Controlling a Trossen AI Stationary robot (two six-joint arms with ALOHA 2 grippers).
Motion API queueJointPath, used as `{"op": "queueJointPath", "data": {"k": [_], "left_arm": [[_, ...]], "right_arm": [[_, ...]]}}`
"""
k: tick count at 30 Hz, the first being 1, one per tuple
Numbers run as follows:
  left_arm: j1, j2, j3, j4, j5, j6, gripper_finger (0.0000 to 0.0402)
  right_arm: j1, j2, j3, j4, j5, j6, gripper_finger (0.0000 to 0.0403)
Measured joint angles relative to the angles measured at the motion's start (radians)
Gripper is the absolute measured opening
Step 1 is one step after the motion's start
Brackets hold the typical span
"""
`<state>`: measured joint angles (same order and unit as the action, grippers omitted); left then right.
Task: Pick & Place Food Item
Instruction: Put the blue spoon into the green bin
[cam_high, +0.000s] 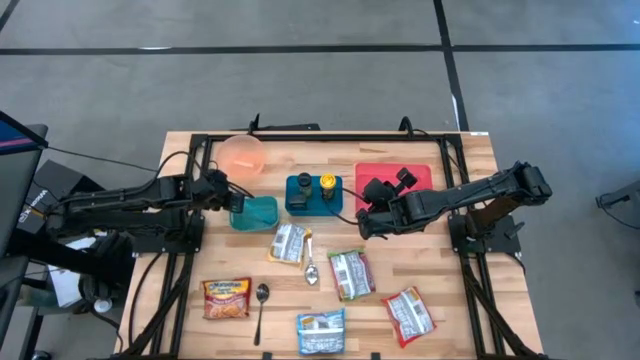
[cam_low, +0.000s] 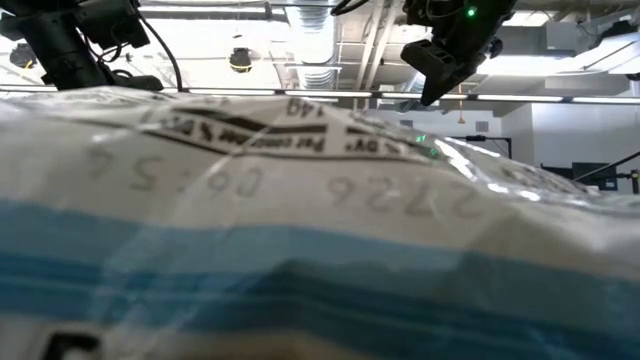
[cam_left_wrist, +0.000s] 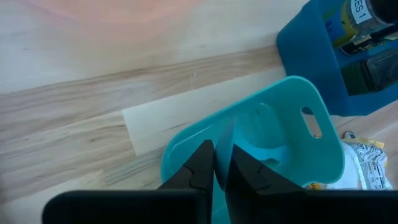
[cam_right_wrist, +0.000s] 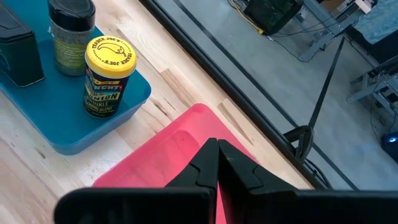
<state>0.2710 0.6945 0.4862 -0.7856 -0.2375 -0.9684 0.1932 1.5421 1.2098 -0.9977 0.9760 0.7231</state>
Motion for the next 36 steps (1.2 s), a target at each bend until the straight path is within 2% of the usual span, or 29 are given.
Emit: {"op": "queueJointPath", "data": {"k": [10,15,36], "left_arm": [[0.0,0.0,0.0,-0.051,0.001,0.001,0.0021],[0.0,0.001,-0.001,-0.064,0.001,0.003,0.0041],[0.0,0.0,-0.001,-0.076,0.0,0.02,0.0102]], "right_arm": [[-0.002,0.0,0.0,0.001,-0.008,0.0,0.0],[-0.013,0.0,0.0,0.006,-0.036,-0.005,0.0],[-0.026,0.0,0.0,0.029,-0.037,-0.027,0.0]]}}
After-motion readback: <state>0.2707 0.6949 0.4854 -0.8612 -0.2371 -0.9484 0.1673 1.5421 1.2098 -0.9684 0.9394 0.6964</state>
